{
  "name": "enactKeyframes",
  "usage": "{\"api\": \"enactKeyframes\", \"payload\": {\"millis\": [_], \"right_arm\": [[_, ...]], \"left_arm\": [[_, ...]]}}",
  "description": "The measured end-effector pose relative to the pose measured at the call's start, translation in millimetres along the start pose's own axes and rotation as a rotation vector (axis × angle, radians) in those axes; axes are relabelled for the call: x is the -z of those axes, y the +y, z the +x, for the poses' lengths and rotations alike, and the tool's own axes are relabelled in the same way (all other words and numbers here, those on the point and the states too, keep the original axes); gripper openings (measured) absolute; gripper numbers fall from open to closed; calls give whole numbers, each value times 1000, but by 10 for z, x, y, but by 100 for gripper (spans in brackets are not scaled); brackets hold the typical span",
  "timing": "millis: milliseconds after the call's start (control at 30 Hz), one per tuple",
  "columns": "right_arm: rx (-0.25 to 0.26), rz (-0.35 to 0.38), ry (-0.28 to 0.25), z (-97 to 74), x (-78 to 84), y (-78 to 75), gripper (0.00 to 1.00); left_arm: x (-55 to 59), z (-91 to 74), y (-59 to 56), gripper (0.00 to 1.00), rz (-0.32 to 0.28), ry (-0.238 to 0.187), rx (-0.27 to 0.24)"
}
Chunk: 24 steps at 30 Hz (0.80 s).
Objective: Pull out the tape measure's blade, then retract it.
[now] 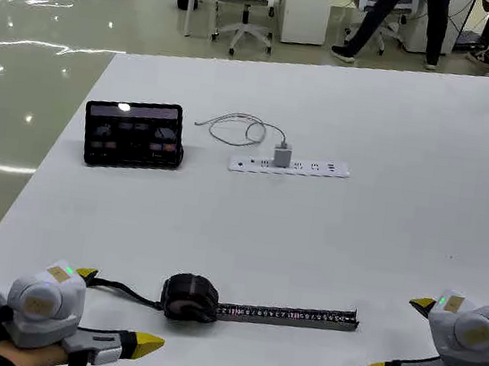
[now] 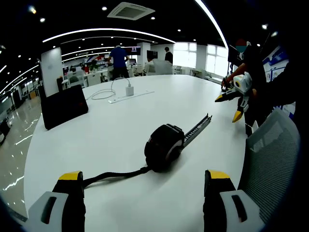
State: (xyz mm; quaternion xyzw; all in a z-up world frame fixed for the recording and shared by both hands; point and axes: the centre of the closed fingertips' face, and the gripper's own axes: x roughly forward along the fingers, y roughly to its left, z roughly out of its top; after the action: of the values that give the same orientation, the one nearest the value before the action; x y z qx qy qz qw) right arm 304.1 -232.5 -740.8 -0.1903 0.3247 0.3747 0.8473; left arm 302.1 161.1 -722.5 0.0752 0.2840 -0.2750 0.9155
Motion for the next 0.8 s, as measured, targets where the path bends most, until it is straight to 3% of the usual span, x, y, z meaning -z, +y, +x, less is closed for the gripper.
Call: {"api": "enactKeyframes", "payload": {"millis": [167, 333, 400, 667, 800], "right_arm": [[26, 33, -25, -114, 87, -23, 96], [50, 45, -37, -254, 152, -41, 100], [52, 42, -31, -309, 182, -29, 100], [75, 57, -59, -523, 219, -30, 100], [85, 57, -69, -619, 216, 21, 100]], "left_arm": [[100, -141, 6, 100, -20, 8, -6], [143, -234, 43, 100, 5, -1, -7], [158, -262, 49, 100, -24, 1, 4], [93, -348, -5, 100, 2, -27, 0], [130, -355, -6, 100, -1, -3, 8]]}}
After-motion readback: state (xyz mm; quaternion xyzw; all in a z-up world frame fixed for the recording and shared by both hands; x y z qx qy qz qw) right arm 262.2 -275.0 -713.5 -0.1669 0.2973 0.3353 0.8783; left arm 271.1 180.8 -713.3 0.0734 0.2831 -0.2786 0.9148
